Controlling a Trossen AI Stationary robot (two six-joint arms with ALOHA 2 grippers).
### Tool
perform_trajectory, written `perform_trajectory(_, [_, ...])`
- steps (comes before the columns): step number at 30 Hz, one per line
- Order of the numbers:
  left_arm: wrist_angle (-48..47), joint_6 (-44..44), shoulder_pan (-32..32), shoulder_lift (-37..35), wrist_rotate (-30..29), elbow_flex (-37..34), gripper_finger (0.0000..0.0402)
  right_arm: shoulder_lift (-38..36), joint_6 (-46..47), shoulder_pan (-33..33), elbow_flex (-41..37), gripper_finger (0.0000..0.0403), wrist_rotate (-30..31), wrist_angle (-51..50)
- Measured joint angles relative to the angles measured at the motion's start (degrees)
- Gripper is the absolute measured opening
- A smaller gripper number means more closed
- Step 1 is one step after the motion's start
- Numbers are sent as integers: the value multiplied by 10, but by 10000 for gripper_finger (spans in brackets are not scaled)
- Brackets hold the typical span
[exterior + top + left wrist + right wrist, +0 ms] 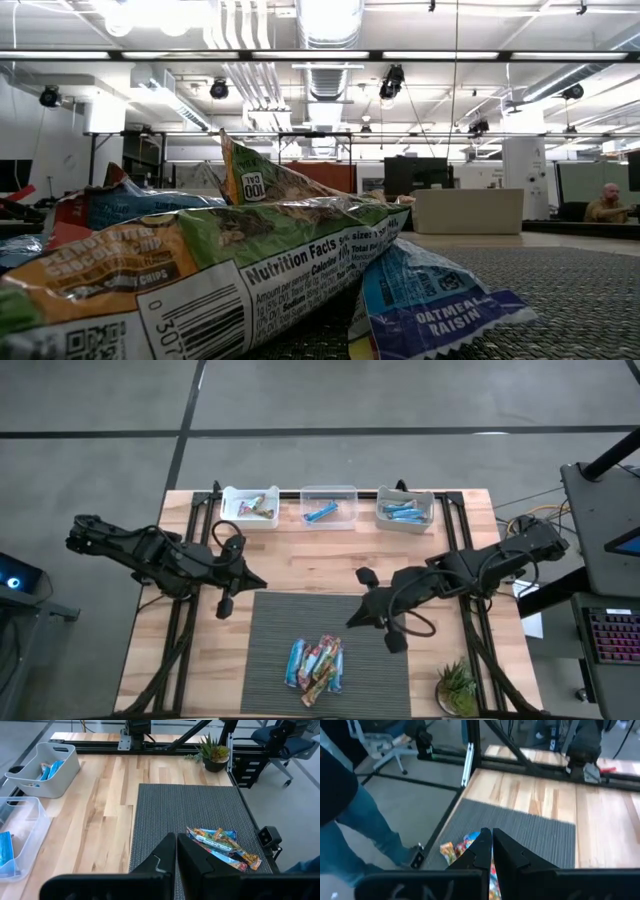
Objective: Pick and place Granola Bars by type
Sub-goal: Put the yellow granola bar into the gray bin
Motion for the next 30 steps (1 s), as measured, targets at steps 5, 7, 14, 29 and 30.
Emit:
perform_trajectory(5, [0, 6, 0, 0, 0, 0, 0, 2, -7, 0, 6, 9, 3, 16])
perform_trajectory(7, [0, 7, 0, 0, 0, 0, 0, 5, -4, 0, 10, 11, 4, 16])
perform_trajectory(14, [-5, 7, 0, -1, 0, 0, 0, 32, -4, 0, 29, 39, 5, -2])
perform_trajectory(29, [-5, 8, 0, -10, 0, 0, 0, 142, -42, 0, 159, 201, 5, -139])
perform_trajectory(30, [-5, 8, 0, -10, 0, 0, 0, 150, -47, 0, 172, 210, 5, -158])
